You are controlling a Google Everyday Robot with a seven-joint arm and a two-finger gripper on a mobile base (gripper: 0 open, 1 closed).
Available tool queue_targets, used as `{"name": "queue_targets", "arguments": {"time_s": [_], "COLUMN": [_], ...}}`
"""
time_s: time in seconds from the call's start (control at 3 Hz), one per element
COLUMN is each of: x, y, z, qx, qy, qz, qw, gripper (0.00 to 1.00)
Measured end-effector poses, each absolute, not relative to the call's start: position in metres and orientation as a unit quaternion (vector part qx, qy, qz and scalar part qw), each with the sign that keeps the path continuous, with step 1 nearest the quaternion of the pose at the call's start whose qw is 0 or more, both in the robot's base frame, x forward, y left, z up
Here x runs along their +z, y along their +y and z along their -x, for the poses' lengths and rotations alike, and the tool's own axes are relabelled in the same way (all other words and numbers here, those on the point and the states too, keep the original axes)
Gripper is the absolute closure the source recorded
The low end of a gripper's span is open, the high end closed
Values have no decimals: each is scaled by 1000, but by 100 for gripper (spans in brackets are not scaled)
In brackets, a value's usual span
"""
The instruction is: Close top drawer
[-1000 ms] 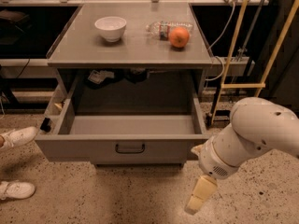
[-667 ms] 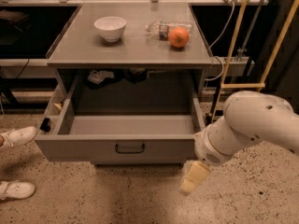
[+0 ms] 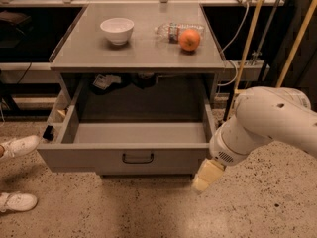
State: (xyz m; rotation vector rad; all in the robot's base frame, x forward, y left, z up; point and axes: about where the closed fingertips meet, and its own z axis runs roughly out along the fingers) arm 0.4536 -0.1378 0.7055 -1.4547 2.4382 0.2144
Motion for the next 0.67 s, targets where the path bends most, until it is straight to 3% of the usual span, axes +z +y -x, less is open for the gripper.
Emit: {"name": "queue_targets", "arguments": {"time_s": [0.67], "x": [719], "y": [-142], "z": [-376], "qx": [50], "qy": [831], "qz": [544], "qw": [106], "gripper": [0]}}
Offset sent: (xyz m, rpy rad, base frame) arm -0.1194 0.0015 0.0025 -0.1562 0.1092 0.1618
